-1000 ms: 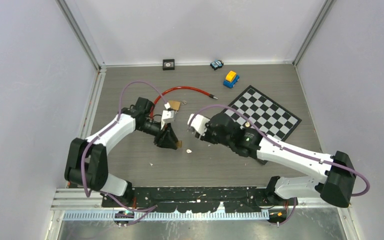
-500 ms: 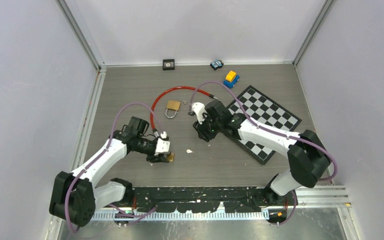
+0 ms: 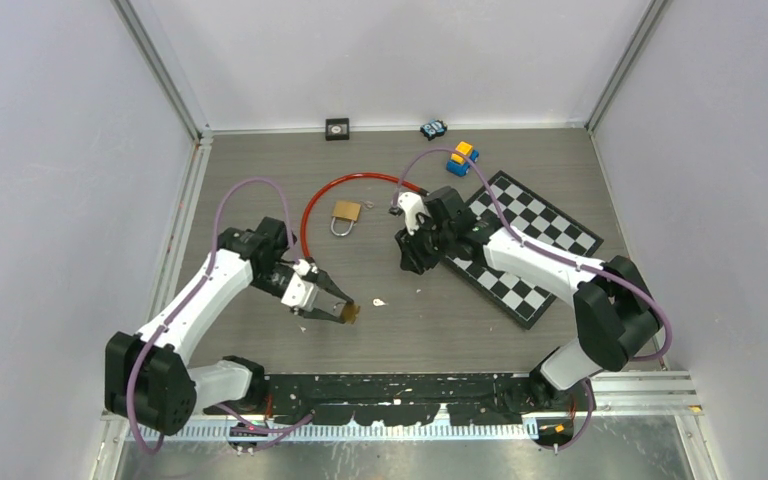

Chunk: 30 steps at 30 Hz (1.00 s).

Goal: Unlock with the key

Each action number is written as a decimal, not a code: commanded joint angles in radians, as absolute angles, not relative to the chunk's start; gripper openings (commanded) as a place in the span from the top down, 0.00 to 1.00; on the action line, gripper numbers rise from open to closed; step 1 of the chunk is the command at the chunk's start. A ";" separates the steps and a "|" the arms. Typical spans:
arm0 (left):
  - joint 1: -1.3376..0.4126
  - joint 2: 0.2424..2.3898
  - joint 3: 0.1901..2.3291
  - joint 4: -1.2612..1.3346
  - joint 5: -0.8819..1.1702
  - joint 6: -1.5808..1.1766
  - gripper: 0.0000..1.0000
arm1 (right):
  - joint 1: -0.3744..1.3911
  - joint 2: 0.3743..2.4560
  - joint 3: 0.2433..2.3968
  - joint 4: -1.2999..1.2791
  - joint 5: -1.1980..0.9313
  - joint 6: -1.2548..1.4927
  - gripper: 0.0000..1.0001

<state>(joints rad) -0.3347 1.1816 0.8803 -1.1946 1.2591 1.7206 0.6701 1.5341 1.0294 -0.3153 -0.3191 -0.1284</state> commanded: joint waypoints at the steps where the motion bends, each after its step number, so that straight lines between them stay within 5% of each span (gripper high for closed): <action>1: -0.337 1.225 0.960 -1.633 1.427 2.171 1.00 | 0.669 1.533 1.061 -0.300 -0.387 -0.115 0.60; 6: -0.337 1.227 0.952 -1.775 1.457 2.395 1.00 | 0.667 1.562 1.070 -0.313 -0.406 -0.112 0.61; 14: -0.334 1.195 0.934 -1.717 1.447 2.294 1.00 | 0.666 1.577 1.079 -0.320 -0.410 -0.107 0.63; 24: -0.310 1.158 0.815 -0.978 1.120 1.356 1.00 | 0.691 1.599 1.134 -0.375 -0.436 -0.081 0.63; 30: -0.310 1.164 0.706 -0.707 0.870 1.197 1.00 | 0.772 1.693 1.198 -0.412 -0.382 -0.090 0.59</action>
